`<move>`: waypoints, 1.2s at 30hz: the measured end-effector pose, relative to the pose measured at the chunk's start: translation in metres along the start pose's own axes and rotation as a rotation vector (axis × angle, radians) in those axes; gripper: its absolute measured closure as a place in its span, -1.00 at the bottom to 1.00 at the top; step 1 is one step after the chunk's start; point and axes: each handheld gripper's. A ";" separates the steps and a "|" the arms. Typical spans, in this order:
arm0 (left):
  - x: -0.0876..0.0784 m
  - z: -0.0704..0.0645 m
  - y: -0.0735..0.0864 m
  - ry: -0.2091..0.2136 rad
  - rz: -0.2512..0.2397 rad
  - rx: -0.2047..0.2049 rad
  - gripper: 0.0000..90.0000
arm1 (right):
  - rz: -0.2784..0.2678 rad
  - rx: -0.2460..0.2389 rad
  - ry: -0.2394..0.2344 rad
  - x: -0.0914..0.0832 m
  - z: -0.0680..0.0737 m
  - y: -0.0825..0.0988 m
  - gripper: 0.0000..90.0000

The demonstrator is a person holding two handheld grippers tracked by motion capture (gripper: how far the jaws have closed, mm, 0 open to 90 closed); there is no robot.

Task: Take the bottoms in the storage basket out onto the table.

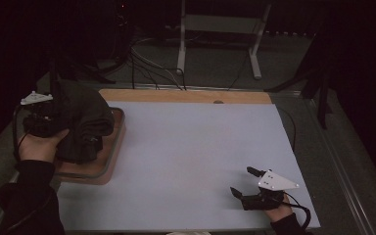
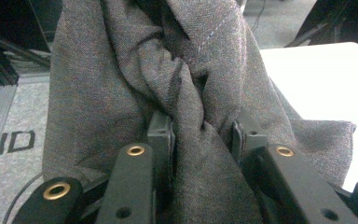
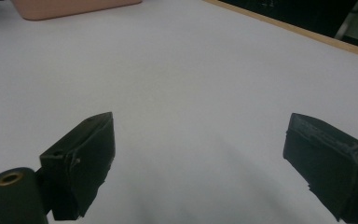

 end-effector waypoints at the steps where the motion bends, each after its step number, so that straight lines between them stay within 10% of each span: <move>1: -0.002 -0.001 -0.002 0.008 -0.005 0.001 0.52 | -0.001 0.002 -0.001 0.000 0.000 0.000 -0.79; 36: 0.006 -0.078 -0.054 0.349 -0.057 0.081 0.52 | -0.018 0.004 0.001 -0.002 -0.001 -0.001 -0.79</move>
Point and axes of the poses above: each handheld gripper's, and its own axes: x roughly forward along the jaws, y roughly out of its underside, z roughly to its left, and after that the axes turned 4 degrees about -x, right-handed
